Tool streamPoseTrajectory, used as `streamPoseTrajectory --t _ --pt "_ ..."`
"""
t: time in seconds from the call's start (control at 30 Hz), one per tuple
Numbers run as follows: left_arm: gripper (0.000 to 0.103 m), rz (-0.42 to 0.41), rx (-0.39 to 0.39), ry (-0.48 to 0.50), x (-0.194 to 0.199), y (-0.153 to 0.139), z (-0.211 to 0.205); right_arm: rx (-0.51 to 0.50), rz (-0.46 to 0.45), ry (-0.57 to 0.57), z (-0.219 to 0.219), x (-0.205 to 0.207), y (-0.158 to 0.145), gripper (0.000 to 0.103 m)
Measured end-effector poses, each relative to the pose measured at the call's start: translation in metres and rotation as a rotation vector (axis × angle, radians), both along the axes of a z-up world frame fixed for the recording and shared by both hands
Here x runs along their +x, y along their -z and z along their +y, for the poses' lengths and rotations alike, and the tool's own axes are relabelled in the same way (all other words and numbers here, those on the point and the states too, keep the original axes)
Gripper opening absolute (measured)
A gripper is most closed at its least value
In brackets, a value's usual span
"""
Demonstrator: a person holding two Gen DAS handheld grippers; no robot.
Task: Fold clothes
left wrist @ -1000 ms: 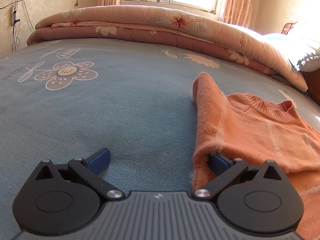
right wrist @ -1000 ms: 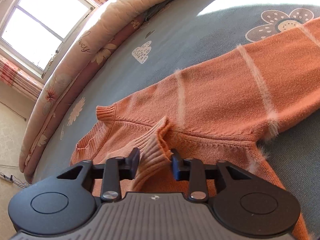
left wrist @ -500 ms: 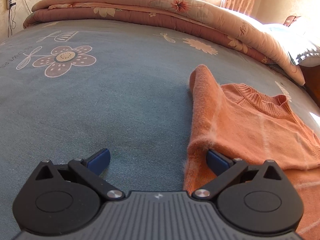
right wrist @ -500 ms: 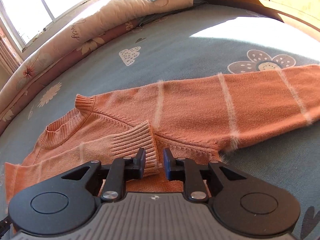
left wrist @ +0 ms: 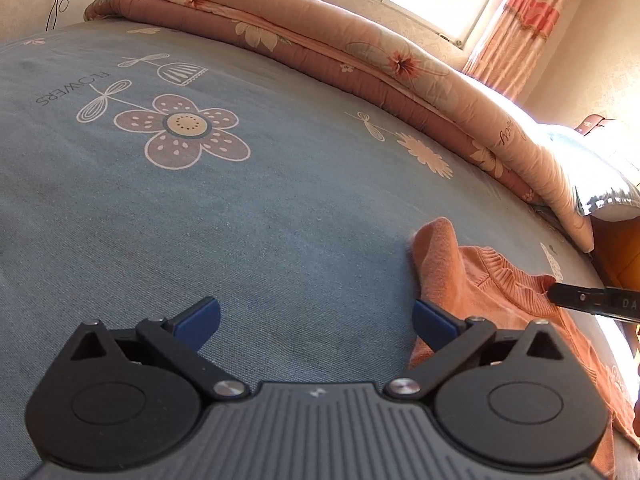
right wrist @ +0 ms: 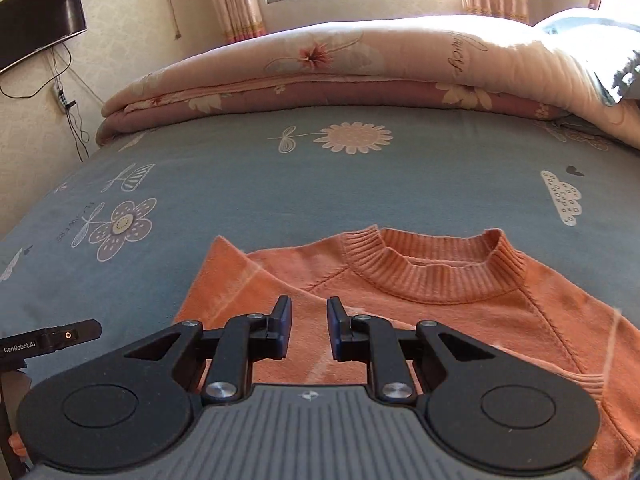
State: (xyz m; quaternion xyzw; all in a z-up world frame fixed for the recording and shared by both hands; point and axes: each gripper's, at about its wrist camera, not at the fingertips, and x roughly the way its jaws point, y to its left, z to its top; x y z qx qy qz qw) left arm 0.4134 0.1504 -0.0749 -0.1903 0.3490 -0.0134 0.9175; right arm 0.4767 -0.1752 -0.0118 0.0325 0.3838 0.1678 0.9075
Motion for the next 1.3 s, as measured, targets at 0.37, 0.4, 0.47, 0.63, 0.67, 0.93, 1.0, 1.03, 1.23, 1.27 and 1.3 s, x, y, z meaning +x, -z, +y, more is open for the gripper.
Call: streamPoseTrajectory --t 0.37,0.4,0.47,0.63,0.67,0.93,1.0,1.03,1.23,1.27,1.3 --pt "0.102 0.001 0.026 -0.033 0.004 0.0 0.015 -0.161 0.048 -0.155 0.114 0.029 0.072 0.021" --pt "0.102 0.004 0.019 -0.034 0.004 0.001 0.016 -0.165 0.04 -0.157 0.115 0.029 0.073 0.021" --pt "0.102 0.004 0.018 -0.028 0.004 0.001 0.015 -0.161 0.047 -0.155 0.115 0.031 0.071 0.021" --pt "0.102 -0.005 0.002 -0.007 0.005 0.004 0.011 -0.125 -0.015 -0.126 0.103 0.031 0.047 0.021" --pt "0.102 -0.015 -0.003 0.003 0.005 0.005 0.009 -0.121 -0.022 -0.119 0.1 0.033 0.043 0.021" --pt "0.102 -0.07 0.03 0.151 0.015 0.024 -0.044 0.069 0.07 -0.109 0.073 0.082 0.021 0.044" --pt "0.102 -0.068 0.053 0.159 0.019 0.028 -0.053 0.139 0.126 -0.139 0.073 0.1 0.018 0.056" --pt "0.102 -0.067 0.065 0.163 0.02 0.031 -0.057 0.154 0.149 -0.15 0.075 0.108 0.017 0.057" --pt "0.102 -0.037 0.13 0.176 0.019 0.04 -0.069 0.053 0.34 -0.154 0.104 0.148 0.037 0.057" --pt "0.102 -0.038 0.138 0.175 0.018 0.041 -0.071 0.048 0.375 -0.17 0.108 0.151 0.04 0.057" --pt "0.102 -0.04 0.145 0.175 0.017 0.041 -0.072 0.044 0.414 -0.188 0.112 0.154 0.044 0.057"
